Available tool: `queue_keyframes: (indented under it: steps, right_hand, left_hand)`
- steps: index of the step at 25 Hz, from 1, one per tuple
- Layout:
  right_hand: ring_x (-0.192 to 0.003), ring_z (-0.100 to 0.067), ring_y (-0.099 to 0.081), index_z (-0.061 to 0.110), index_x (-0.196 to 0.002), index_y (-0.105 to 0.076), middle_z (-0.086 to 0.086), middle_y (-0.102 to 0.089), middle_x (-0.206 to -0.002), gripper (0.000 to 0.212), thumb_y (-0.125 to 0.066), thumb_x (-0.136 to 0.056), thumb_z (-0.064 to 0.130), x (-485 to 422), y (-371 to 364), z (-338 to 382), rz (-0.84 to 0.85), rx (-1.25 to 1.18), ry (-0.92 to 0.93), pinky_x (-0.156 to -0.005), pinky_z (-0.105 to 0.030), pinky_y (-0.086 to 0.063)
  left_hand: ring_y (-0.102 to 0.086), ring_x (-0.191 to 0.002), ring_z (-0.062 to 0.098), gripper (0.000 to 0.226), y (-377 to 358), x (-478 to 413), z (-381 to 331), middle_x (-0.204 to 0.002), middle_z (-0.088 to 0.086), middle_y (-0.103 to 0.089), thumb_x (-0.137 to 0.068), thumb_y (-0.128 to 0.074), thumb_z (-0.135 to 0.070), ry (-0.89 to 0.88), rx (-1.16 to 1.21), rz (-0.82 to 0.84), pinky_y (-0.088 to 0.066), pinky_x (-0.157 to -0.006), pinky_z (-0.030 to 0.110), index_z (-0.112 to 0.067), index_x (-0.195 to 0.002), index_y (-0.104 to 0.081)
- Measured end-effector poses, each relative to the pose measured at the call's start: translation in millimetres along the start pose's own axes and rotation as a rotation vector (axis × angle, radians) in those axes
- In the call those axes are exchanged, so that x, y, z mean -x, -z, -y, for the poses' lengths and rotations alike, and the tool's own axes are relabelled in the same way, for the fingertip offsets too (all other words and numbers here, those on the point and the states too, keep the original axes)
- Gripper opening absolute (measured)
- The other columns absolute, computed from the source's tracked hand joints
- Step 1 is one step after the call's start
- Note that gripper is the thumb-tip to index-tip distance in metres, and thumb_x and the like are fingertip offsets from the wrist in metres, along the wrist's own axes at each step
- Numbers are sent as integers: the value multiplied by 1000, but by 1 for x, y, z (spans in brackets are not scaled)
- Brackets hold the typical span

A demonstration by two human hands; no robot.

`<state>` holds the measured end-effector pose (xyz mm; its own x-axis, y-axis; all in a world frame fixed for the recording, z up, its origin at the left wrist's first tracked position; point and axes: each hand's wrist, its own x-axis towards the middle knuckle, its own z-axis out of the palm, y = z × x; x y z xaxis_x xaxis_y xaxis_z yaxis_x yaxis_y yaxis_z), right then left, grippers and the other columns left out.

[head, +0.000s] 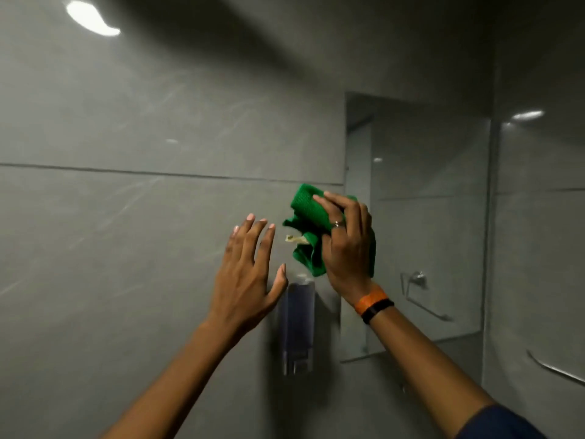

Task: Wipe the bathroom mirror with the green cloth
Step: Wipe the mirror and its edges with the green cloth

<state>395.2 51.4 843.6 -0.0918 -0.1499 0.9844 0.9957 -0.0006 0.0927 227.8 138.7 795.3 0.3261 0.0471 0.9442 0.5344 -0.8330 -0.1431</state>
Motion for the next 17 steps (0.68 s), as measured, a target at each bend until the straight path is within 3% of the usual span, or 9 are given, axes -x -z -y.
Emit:
queue_keyframes:
  steps: [4, 7, 8, 10, 12, 14, 17]
  right_hand:
    - [-117, -37, -62, 3, -131, -68, -19, -69, -128, 47, -63, -87, -12, -82, -19, -63, -74, 38, -14, -102, -42, -50]
    - [-126, -39, -59, 6, -137, -63, -20, -63, -136, 48, -66, -90, -5, -141, -41, -102, -169, 1, -47, -106, -49, -51]
    - [-134, -40, -54, 10, -144, -57, -21, -58, -144, 51, -67, -94, 5, -158, -50, -116, -133, 33, -28, -114, -53, -46]
    - [-158, -37, -25, 21, -162, -30, -19, -30, -169, 68, -57, -103, 41, -179, -70, -139, 204, 192, -11, -130, -61, -15]
    - [-164, -30, 4, 26, -167, -6, -12, 1, -177, 86, -42, -100, 68, -176, -92, -157, 474, 275, -26, -131, -61, 5]
    - [-164, -29, 10, 25, -167, -4, -13, 6, -176, 89, -37, -99, 72, -163, -109, -164, 435, 226, -21, -132, -58, 4]
    - [-164, -31, 2, 25, -167, -12, -13, -2, -177, 81, -37, -100, 64, -159, -122, -168, 268, 183, 18, -133, -55, -3]
  left_hand:
    - [-32, -152, 39, 68, -21, -83, -18, -155, 25, -46, -99, -43, -43, -41, -81, -35, -29, -124, 57, 1, -151, -43]
    - [-34, -151, 39, 67, -38, -130, -17, -154, 24, -47, -99, -42, -43, -71, -159, -37, -26, -125, 55, 1, -150, -43]
    - [-35, -151, 40, 67, -44, -143, -14, -153, 25, -48, -99, -41, -43, -81, -188, -42, -26, -125, 55, 1, -150, -44]
    - [-37, -149, 41, 68, -53, -167, -6, -151, 26, -49, -98, -39, -42, -91, -238, -45, -25, -124, 54, 3, -149, -45]
    - [-38, -148, 43, 69, -62, -183, 3, -149, 29, -50, -98, -38, -43, -91, -260, -50, -27, -123, 56, 5, -147, -47]
    - [-37, -148, 45, 70, -72, -193, 11, -150, 30, -50, -98, -37, -44, -91, -262, -72, -27, -123, 59, 6, -146, -47]
    - [-25, -154, 40, 76, -89, -204, 14, -162, 26, -35, -99, -36, -48, -121, -275, -107, -21, -126, 58, 4, -155, -35]
